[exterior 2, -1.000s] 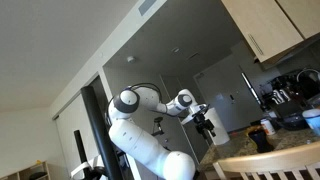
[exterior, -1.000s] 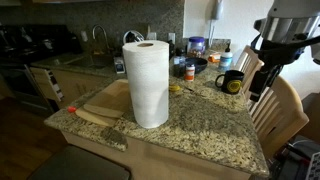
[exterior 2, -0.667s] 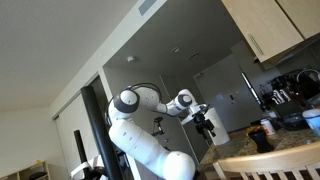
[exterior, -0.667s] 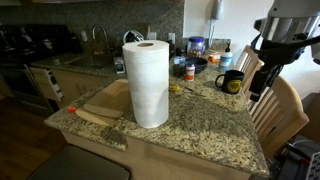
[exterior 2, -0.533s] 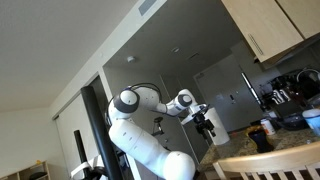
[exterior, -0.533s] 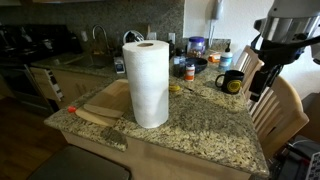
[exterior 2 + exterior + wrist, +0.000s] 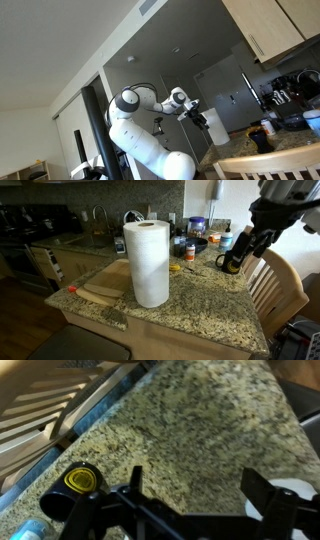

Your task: Move the paper roll towards you

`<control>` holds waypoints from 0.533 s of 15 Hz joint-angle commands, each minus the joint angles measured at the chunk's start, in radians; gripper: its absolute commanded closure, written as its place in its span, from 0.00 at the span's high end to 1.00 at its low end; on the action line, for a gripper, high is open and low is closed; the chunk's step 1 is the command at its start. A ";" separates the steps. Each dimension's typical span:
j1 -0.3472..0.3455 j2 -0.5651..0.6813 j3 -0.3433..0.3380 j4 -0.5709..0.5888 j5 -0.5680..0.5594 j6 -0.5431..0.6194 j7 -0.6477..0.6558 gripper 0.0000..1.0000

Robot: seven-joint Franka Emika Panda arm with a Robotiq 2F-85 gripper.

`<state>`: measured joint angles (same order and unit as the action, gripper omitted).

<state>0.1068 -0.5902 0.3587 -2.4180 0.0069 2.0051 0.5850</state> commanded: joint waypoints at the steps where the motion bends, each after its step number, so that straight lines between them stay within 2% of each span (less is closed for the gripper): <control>1: -0.007 0.030 0.096 0.193 0.008 -0.010 0.225 1.00; 5: -0.056 0.081 0.197 0.455 -0.083 -0.025 0.499 1.00; 8: -0.112 0.141 0.251 0.649 -0.196 -0.031 0.684 1.00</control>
<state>0.0685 -0.5495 0.5520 -1.9641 -0.1049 2.0027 1.1343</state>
